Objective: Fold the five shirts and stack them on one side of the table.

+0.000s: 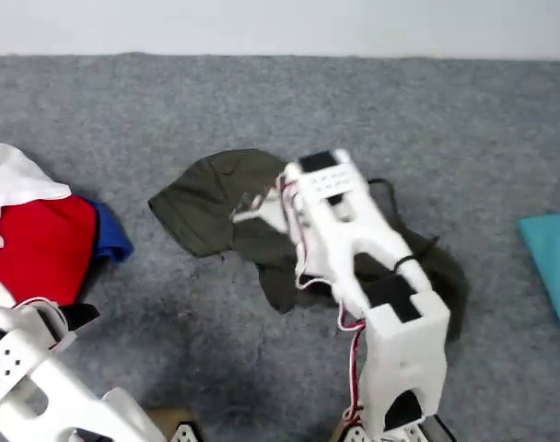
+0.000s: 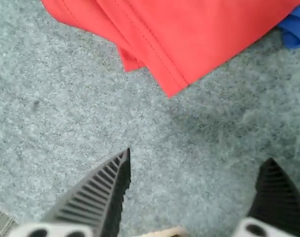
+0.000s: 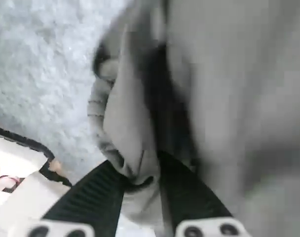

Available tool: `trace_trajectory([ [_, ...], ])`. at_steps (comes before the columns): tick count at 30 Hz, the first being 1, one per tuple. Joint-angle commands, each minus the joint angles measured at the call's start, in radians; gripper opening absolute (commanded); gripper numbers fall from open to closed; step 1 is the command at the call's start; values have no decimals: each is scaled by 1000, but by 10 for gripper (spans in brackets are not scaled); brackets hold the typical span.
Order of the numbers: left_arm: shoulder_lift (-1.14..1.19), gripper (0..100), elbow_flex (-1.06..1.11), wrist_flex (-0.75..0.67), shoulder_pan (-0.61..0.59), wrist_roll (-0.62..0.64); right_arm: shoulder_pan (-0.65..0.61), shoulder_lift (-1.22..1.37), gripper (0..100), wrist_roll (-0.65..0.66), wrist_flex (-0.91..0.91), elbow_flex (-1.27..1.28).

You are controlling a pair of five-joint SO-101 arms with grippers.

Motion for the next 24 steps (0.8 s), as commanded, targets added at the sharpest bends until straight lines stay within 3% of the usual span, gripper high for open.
trace_trajectory([
  [1,-20,383,-5,9,0,-3,119,-127,53,17,41,-203],
  [6,-20,383,-5,9,0,-5,332,-147,53,20,-24,-377],
  [15,-20,383,-5,9,0,-5,705,21,64,11,-398,-459],
  [21,-20,383,-8,12,5,-5,774,81,297,-12,-397,-462],
  [24,-20,383,-12,14,6,-6,771,54,332,-12,-326,-488],
])
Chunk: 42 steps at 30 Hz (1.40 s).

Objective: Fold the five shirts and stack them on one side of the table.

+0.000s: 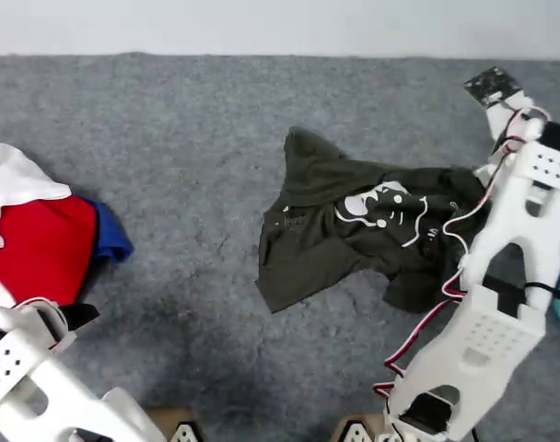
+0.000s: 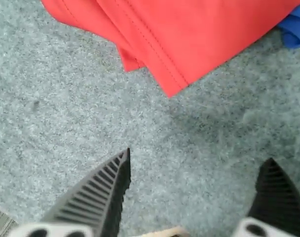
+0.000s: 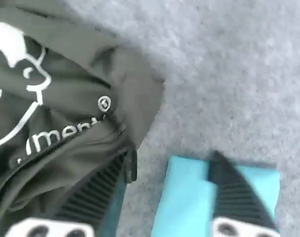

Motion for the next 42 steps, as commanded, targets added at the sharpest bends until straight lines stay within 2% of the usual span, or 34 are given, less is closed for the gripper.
trace_trajectory([
  [1,-20,383,-12,14,8,-6,7,-51,332,-11,64,-77],
  [5,-20,383,-12,14,117,-2,-8,-102,332,-12,165,-137],
  [8,-12,383,-39,25,295,121,-13,-134,332,-14,260,-149],
  [11,-11,384,-116,92,551,330,-10,-137,332,-14,369,-147],
  [14,-9,385,-165,133,888,539,-1,-127,332,-14,421,-143],
  [16,-9,385,-185,107,1082,663,22,-134,332,-15,418,-132],
  [19,29,385,-199,0,1244,733,50,-147,332,-15,418,-103],
  [24,350,385,-285,-55,1330,732,114,-154,332,-11,418,-48],
  [28,744,385,-529,-44,1324,730,163,-150,332,-9,417,-31],
  [31,1023,385,-791,38,1318,730,194,-150,332,-8,417,-31],
  [37,1525,383,-1300,338,1367,732,229,-150,332,-8,417,-31],
  [42,1725,351,-1468,330,1363,755,228,-154,332,-8,417,-31],
])
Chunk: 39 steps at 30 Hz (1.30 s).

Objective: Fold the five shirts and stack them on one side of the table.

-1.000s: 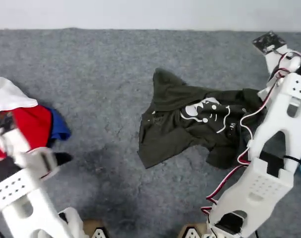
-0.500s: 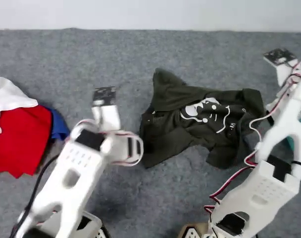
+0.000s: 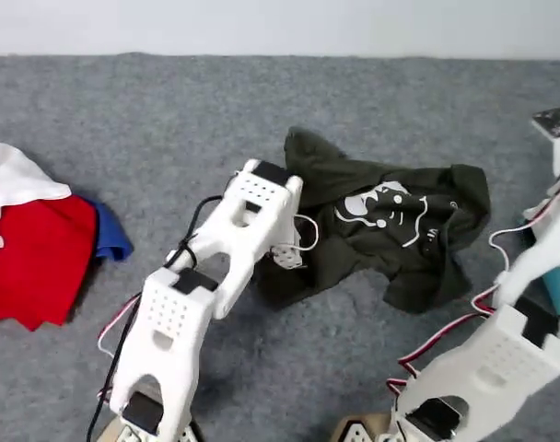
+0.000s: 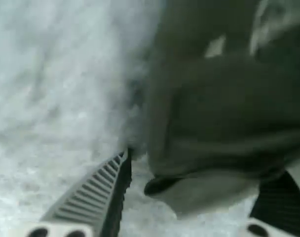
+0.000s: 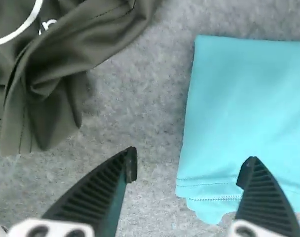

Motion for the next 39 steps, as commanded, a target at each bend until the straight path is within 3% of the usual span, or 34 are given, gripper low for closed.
trace_trajectory([
  [1,127,319,-162,37,6,41,10,-61,332,-2,39,-6],
  [7,133,2,-231,37,-11,38,4,-54,332,-3,39,3],
  [13,133,13,-275,37,-124,32,-4,-56,332,-3,38,54],
  [20,143,13,-576,15,-399,32,-2,-56,332,-3,38,91],
  [24,143,19,-696,34,-422,32,-7,-56,332,-3,38,92],
  [27,143,112,-699,35,-405,32,-7,-56,332,-2,38,92],
  [34,89,626,-644,37,-400,34,-2,-59,332,-2,38,92],
  [39,-17,656,-576,35,-338,34,-2,-58,332,-2,38,92],
])
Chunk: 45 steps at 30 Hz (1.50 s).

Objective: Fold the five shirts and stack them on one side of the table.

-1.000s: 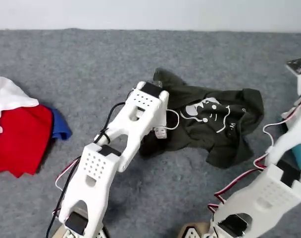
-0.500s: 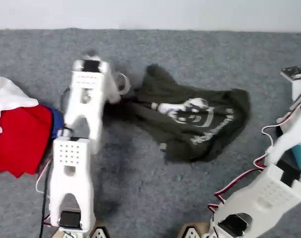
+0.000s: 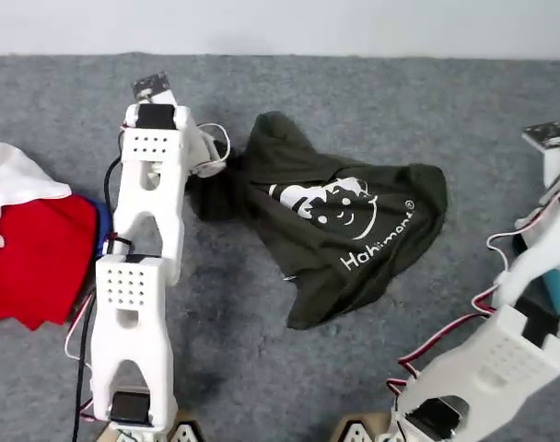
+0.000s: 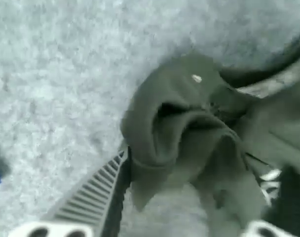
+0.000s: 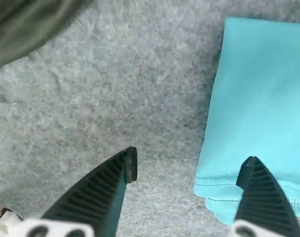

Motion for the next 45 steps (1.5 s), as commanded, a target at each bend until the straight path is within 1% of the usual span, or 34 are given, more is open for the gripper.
trace_trajectory([
  [1,-161,656,16,28,69,29,-2,-58,332,-2,38,-5],
  [4,-242,657,16,28,106,49,-2,-58,332,-2,38,-5],
  [7,-318,657,68,31,158,37,-2,-58,332,-2,38,-5],
  [10,-420,656,257,31,239,-29,-2,-56,332,-2,38,-5],
  [14,-555,656,529,31,316,-34,-1,-56,332,-2,38,-5],
  [17,-667,656,707,31,345,-34,1,-56,332,-2,38,-5],
  [21,-799,656,978,31,419,-91,-1,-56,332,-2,38,-5],
  [24,-810,656,1161,28,488,-103,-1,-56,332,-2,38,-5],
  [26,-775,656,1222,26,522,-101,-1,-56,332,-2,38,-5],
  [28,-710,656,1230,25,537,-97,-1,-56,332,-2,39,-5],
  [31,-580,656,1191,12,545,-52,-1,-56,332,-2,39,-5],
  [37,-348,656,949,28,545,14,2,-58,332,-2,41,6],
  [41,-282,656,839,28,546,26,12,-56,332,-2,39,54],
  [45,-265,656,805,28,545,26,25,-61,332,-2,38,104],
])
